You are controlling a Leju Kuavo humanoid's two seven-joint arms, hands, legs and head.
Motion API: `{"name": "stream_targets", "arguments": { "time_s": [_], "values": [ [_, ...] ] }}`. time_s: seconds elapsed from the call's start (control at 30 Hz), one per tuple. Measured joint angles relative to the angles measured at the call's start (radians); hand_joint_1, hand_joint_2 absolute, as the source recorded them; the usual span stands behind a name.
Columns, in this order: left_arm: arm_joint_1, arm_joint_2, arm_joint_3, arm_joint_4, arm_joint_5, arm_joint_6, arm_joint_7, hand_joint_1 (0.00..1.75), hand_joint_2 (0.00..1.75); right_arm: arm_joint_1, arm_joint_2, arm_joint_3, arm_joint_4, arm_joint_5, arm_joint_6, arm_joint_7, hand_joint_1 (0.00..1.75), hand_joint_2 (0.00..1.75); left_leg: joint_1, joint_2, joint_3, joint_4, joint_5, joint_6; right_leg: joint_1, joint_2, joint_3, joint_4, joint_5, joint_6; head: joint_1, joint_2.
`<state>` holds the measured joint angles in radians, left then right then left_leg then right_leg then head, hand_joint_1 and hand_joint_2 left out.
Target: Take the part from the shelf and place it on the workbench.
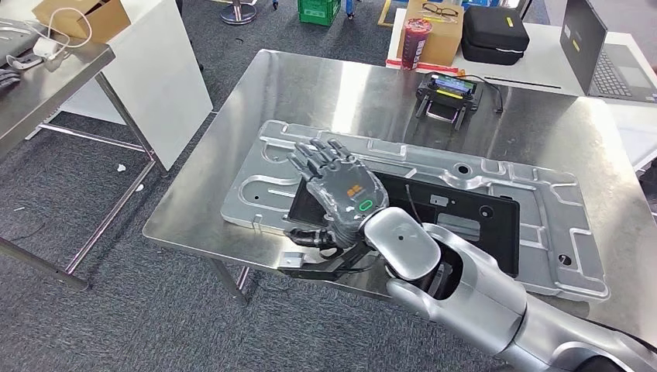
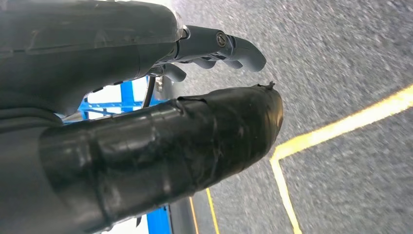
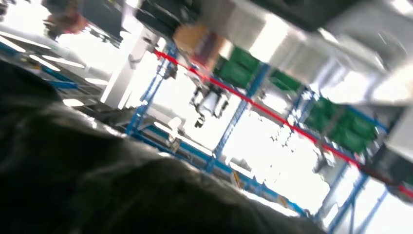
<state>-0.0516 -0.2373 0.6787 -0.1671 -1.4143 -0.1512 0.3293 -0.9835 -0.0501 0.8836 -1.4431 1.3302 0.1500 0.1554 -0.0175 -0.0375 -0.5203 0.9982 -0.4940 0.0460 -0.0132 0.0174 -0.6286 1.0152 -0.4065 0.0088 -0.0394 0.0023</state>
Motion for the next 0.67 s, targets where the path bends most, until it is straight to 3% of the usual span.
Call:
{"name": "stream_targets", "arguments": {
  "time_s": [0.07, 0.13, 0.2, 0.23, 0.3, 0.37, 0.4, 0.43, 0.47, 0.5, 0.57, 0.63, 0.67],
  "values": [
    [-0.008, 0.009, -0.009, 0.000, -0.023, -0.080, 0.027, 0.00, 0.00, -0.018, 0.031, 0.009, 0.010, -0.009, -0.010, 0.000, 0.00, 0.00, 0.000, -0.001, -0.002, 0.003, 0.000, 0.000, 0.000, 0.000, 0.000, 0.000, 0.001, 0.001, 0.000, 0.000],
    [-0.024, 0.022, -0.023, 0.000, -0.041, -0.187, 0.058, 0.00, 0.87, -0.038, 0.059, 0.017, 0.019, -0.018, -0.017, 0.000, 0.00, 0.00, 0.000, -0.001, -0.004, 0.006, 0.001, 0.001, 0.000, -0.001, 0.000, 0.000, 0.003, 0.004, 0.000, 0.000],
    [-0.040, 0.030, -0.034, 0.000, -0.044, -0.228, 0.072, 0.00, 1.75, -0.052, 0.078, 0.024, 0.023, -0.022, -0.025, -0.002, 0.00, 0.00, 0.002, 0.000, -0.003, 0.005, 0.006, 0.005, 0.001, 0.000, 0.000, 0.000, 0.006, 0.008, 0.000, 0.000],
    [-0.046, 0.031, -0.038, 0.000, -0.046, -0.228, 0.075, 0.00, 1.75, -0.055, 0.083, 0.027, 0.023, -0.023, -0.030, -0.003, 0.00, 0.00, 0.005, 0.001, -0.002, 0.002, 0.011, 0.009, 0.002, -0.001, -0.002, 0.005, 0.000, 0.010, 0.000, 0.000],
    [-0.054, 0.035, -0.047, 0.000, -0.050, -0.225, 0.077, 0.00, 1.75, -0.058, 0.085, 0.033, 0.023, -0.024, -0.037, -0.004, 0.00, 0.00, 0.009, 0.005, -0.002, -0.005, 0.019, 0.017, 0.005, -0.005, -0.029, 0.070, -0.046, 0.012, 0.002, 0.000],
    [-0.056, 0.039, -0.051, 0.000, -0.053, -0.221, 0.077, 0.00, 1.75, -0.055, 0.084, 0.040, 0.023, -0.024, -0.043, -0.003, 0.00, 0.00, 0.008, 0.009, -0.007, -0.003, 0.022, 0.020, 0.006, -0.008, -0.087, 0.204, -0.115, 0.011, 0.003, 0.000],
    [-0.056, 0.040, -0.053, 0.000, -0.056, -0.220, 0.076, 0.00, 1.75, -0.050, 0.081, 0.043, 0.023, -0.023, -0.045, -0.001, 0.00, 0.00, 0.006, 0.010, -0.010, -0.001, 0.022, 0.020, 0.007, -0.009, -0.113, 0.265, -0.136, 0.010, 0.002, 0.000],
    [-0.056, 0.042, -0.055, 0.000, -0.059, -0.216, 0.073, 0.00, 1.75, -0.042, 0.076, 0.046, 0.021, -0.023, -0.048, 0.002, 0.00, 0.00, 0.003, 0.011, -0.012, 0.001, 0.022, 0.020, 0.009, -0.010, -0.126, 0.296, -0.138, 0.006, 0.003, 0.000],
    [-0.055, 0.043, -0.058, 0.000, -0.060, -0.206, 0.067, 0.00, 1.75, -0.033, 0.067, 0.047, 0.015, -0.022, -0.052, 0.005, 0.00, 0.00, -0.001, 0.011, -0.013, 0.003, 0.022, 0.020, 0.011, -0.010, -0.121, 0.290, -0.121, 0.000, 0.003, 0.000],
    [-0.053, 0.044, -0.061, 0.000, -0.059, -0.182, 0.059, 0.00, 1.75, -0.021, 0.054, 0.047, 0.005, -0.021, -0.057, 0.008, 0.00, 0.00, -0.005, 0.009, -0.013, 0.004, 0.021, 0.020, 0.015, -0.010, -0.096, 0.242, -0.089, -0.010, 0.003, 0.000],
    [-0.041, 0.038, -0.064, 0.000, -0.053, -0.093, 0.039, 0.00, 1.75, 0.009, 0.013, 0.046, -0.034, -0.020, -0.071, 0.010, 0.00, 0.00, -0.011, 0.006, -0.015, 0.005, 0.020, 0.020, 0.027, -0.005, -0.025, 0.103, -0.034, -0.043, -0.003, 0.000],
    [-0.023, 0.029, -0.066, 0.000, -0.048, -0.005, 0.021, 0.00, 1.75, 0.050, -0.042, 0.045, -0.086, -0.020, -0.084, 0.012, 0.00, 0.00, -0.005, 0.004, -0.020, 0.004, 0.022, 0.015, 0.039, -0.004, 0.015, 0.018, -0.017, -0.065, -0.009, 0.000],
    [-0.018, 0.026, -0.066, 0.000, -0.047, 0.014, 0.017, 0.00, 1.75, 0.062, -0.056, 0.045, -0.101, -0.020, -0.088, 0.013, 0.00, 0.00, -0.003, 0.005, -0.022, 0.004, 0.023, 0.013, 0.041, -0.005, 0.021, 0.010, -0.019, -0.068, -0.013, 0.000]
  ]
}}
